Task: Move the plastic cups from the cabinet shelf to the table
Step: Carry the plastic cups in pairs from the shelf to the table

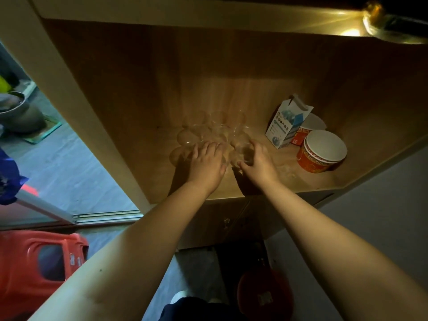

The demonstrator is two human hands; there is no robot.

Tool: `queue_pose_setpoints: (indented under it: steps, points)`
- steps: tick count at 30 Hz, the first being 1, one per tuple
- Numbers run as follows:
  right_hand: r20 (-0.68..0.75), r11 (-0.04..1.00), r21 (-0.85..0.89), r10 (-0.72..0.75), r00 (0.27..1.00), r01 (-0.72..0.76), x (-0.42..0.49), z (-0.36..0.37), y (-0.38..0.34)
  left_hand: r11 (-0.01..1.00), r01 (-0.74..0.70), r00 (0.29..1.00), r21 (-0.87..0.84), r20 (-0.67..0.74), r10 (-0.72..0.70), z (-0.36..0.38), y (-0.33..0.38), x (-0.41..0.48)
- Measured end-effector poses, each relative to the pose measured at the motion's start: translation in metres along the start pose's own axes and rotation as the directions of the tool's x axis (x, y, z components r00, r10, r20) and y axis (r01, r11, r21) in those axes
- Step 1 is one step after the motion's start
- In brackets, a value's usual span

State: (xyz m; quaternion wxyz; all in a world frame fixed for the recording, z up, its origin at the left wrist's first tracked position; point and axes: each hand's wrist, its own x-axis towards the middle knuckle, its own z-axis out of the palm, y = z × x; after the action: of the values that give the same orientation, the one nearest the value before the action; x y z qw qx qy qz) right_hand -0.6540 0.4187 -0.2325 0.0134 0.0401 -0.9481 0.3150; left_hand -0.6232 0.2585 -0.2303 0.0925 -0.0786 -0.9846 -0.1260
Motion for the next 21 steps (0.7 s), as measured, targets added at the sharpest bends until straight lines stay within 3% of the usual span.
queue_pose_setpoints:
  steps: [15, 21]
  points:
    - [0.009, 0.996, 0.087, -0.009, 1.0, 0.008, -0.021, -0.013, 0.015, 0.989, -0.123, 0.989, -0.083, -0.089, 0.115, 0.009, 0.005, -0.012]
    - [0.016, 0.994, 0.113, -0.003, 1.0, 0.001, -0.025, -0.012, 0.018, 0.969, -0.137, 0.988, -0.207, -0.094, 0.119, 0.01, 0.009, -0.014]
